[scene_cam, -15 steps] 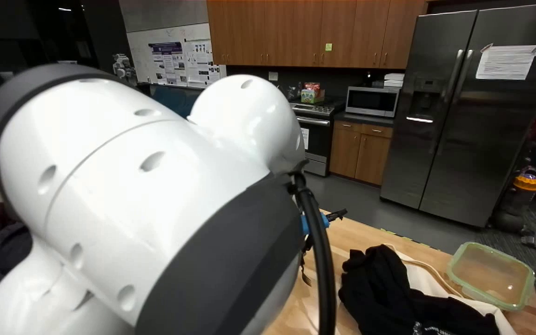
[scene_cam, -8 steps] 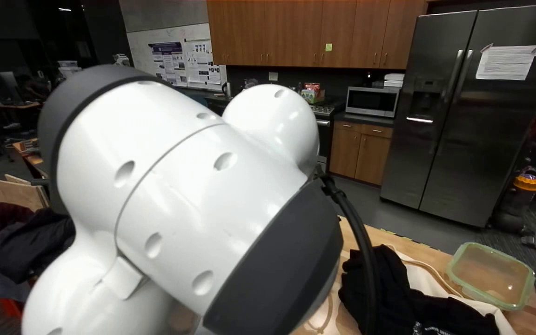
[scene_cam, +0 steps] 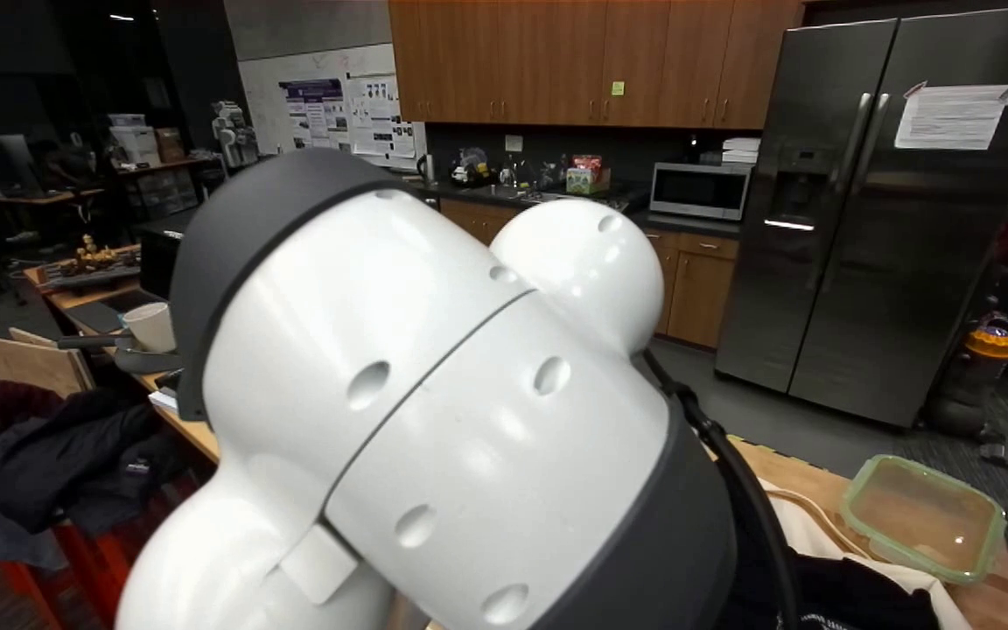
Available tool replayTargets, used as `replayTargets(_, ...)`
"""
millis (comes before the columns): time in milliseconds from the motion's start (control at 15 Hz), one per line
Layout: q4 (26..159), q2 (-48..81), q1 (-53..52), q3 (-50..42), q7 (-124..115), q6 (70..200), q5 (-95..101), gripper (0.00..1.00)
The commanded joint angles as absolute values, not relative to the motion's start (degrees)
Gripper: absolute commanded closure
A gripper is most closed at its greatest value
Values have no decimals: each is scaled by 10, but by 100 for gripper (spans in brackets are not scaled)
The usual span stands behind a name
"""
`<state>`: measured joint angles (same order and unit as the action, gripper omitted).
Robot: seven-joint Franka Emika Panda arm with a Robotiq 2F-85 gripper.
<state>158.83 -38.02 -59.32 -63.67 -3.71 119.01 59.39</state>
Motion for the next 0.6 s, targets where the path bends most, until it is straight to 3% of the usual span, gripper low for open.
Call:
replayTargets(0,1589,-433,-632,-665,-68,1156,636,99)
replayTargets(533,1589,-494,-696,-672,-124,1092,681,99)
